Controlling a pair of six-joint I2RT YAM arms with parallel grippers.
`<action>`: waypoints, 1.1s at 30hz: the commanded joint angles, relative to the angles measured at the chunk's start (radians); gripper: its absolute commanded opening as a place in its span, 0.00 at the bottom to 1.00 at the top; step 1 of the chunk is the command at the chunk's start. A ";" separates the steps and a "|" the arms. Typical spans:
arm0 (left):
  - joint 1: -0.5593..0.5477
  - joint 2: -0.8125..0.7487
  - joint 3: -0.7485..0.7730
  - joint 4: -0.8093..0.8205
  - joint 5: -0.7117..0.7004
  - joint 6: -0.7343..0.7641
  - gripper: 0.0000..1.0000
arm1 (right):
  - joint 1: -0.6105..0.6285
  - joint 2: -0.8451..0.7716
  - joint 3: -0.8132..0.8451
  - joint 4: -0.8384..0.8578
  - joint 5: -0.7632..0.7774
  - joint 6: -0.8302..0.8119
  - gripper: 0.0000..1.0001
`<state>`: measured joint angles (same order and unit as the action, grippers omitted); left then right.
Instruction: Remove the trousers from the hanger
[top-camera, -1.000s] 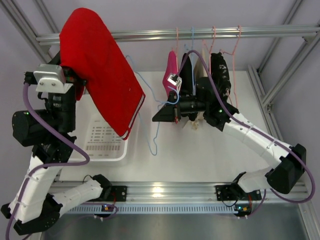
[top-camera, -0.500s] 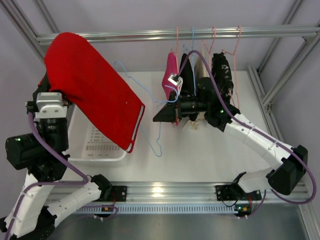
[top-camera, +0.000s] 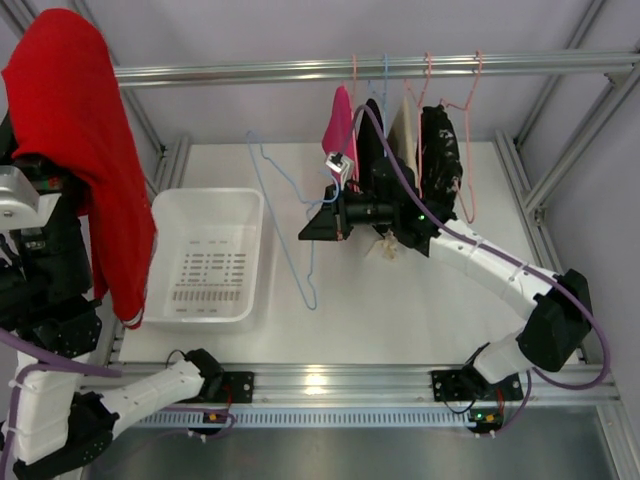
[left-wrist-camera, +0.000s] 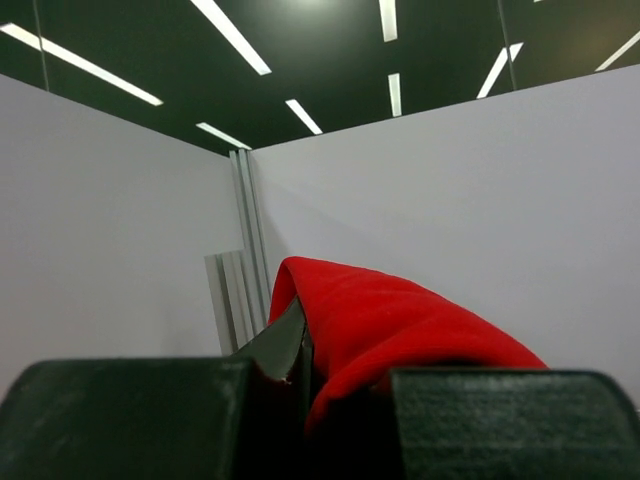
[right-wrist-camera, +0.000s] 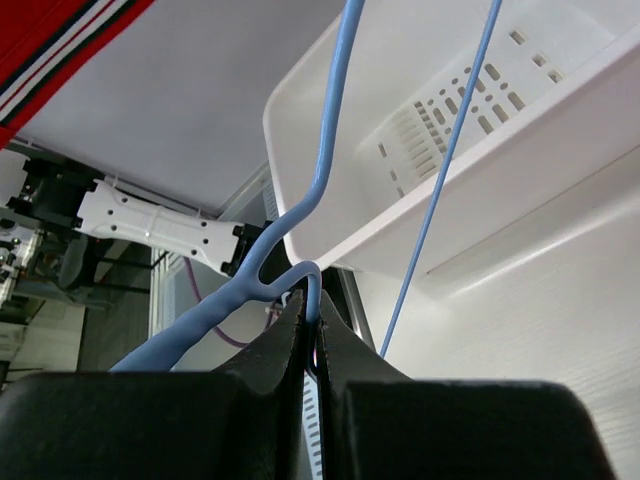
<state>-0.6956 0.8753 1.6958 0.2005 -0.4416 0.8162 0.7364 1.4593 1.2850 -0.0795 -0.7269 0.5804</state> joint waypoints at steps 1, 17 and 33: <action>-0.060 -0.024 -0.043 0.154 0.066 0.118 0.00 | -0.003 -0.004 0.059 0.012 0.004 0.009 0.00; -0.194 -0.293 -0.581 0.201 -0.023 0.445 0.00 | 0.029 -0.034 0.120 -0.045 -0.011 -0.042 0.00; -0.136 0.197 0.243 -0.318 -0.552 0.157 0.00 | 0.018 -0.027 0.140 -0.066 -0.012 -0.070 0.00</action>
<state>-0.8452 1.0260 1.7130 -0.0631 -0.8906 1.0901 0.7525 1.4582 1.3636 -0.1478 -0.7292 0.5392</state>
